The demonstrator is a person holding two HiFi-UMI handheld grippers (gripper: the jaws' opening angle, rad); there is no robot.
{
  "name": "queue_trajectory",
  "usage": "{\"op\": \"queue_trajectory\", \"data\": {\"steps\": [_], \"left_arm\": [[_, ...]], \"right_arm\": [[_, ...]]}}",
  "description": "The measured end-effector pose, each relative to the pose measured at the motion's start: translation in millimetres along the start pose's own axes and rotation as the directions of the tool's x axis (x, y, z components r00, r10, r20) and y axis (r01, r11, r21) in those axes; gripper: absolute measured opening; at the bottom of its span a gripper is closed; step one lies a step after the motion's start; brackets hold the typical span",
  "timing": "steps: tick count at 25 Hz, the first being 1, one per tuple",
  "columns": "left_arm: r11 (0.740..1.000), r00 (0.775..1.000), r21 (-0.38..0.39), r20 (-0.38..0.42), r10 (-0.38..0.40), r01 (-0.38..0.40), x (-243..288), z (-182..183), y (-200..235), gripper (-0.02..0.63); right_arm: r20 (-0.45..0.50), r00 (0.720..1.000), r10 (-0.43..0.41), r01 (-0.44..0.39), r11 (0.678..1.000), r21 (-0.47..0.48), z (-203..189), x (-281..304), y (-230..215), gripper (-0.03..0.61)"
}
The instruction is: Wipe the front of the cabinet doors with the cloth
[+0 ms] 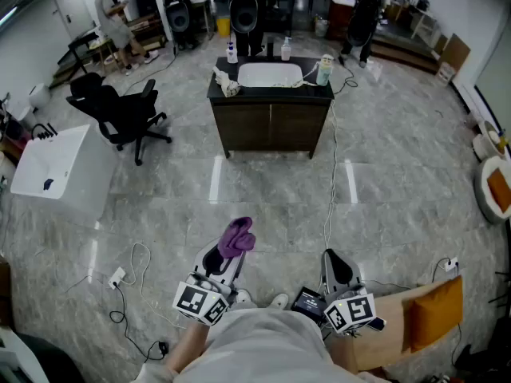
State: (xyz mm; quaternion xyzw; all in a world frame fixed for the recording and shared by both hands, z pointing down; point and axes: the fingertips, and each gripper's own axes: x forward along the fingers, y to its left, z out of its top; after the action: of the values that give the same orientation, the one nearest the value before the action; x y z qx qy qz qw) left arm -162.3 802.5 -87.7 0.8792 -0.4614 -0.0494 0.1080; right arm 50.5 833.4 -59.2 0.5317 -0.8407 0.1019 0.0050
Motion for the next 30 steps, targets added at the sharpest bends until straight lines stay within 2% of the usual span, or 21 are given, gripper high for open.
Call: {"op": "queue_trajectory", "data": {"steps": [4, 7, 12, 18, 23, 27, 30], "left_arm": [[0.999, 0.999, 0.033, -0.035, 0.002, -0.001, -14, -2, 31, 0.146], [1.0, 0.999, 0.017, -0.046, 0.004, -0.003, -22, -9, 46, 0.146], [1.0, 1.0, -0.014, -0.02, -0.006, 0.006, -20, -7, 47, 0.146], [1.0, 0.999, -0.006, -0.046, -0.024, 0.023, -16, -11, 43, 0.146], [0.999, 0.997, 0.015, -0.07, -0.042, 0.043, -6, -15, 26, 0.146], [0.999, 0.996, 0.002, -0.07, -0.052, 0.052, 9, -11, 10, 0.146], [0.998, 0.997, -0.014, -0.053, -0.059, 0.058, 22, -10, -6, 0.146]], "right_arm": [[0.02, 1.0, 0.003, -0.004, 0.999, 0.036, 4, 16, 29, 0.028], [0.016, 1.0, 0.001, -0.001, 1.0, 0.024, 4, 18, 39, 0.028], [-0.014, 1.0, -0.017, 0.017, 1.0, 0.006, -2, 15, 36, 0.026], [-0.011, 1.0, -0.018, 0.018, 1.0, 0.022, -10, 20, 36, 0.026], [0.008, 0.999, -0.037, 0.036, 0.997, 0.062, -13, 9, 18, 0.026], [0.064, 0.994, -0.085, 0.077, 0.99, 0.119, -4, -3, -9, 0.028], [0.087, 0.991, -0.102, 0.09, 0.988, 0.127, -1, -16, -28, 0.028]]}}
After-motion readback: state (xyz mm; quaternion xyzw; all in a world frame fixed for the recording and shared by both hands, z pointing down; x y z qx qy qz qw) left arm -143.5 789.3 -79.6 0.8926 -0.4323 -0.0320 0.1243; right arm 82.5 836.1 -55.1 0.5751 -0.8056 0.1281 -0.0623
